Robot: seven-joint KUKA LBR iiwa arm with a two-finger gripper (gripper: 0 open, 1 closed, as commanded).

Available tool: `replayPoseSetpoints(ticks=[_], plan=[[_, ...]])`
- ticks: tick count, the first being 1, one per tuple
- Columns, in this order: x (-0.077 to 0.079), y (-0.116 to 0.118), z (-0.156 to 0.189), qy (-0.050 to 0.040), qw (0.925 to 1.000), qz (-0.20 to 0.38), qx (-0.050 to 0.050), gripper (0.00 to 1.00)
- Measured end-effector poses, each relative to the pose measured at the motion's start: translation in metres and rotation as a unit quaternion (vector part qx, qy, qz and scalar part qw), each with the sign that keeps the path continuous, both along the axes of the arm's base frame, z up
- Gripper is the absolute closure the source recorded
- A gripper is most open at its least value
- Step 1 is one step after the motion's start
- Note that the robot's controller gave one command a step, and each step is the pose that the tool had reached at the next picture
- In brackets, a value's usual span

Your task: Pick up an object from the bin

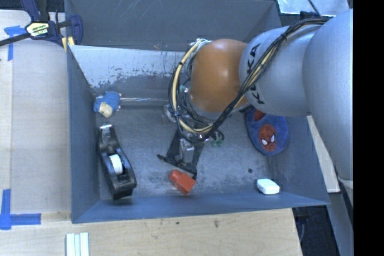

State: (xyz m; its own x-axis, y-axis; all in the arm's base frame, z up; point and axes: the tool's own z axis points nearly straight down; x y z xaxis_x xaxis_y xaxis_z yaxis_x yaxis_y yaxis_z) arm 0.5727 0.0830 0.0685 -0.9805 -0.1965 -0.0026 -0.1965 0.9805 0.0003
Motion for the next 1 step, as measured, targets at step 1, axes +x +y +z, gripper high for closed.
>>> replayPoseSetpoints(ticks=[1], plan=[[0.0005, -0.0003, 0.0004, -0.0003, 1.0000, -0.001, 0.000, 0.00]])
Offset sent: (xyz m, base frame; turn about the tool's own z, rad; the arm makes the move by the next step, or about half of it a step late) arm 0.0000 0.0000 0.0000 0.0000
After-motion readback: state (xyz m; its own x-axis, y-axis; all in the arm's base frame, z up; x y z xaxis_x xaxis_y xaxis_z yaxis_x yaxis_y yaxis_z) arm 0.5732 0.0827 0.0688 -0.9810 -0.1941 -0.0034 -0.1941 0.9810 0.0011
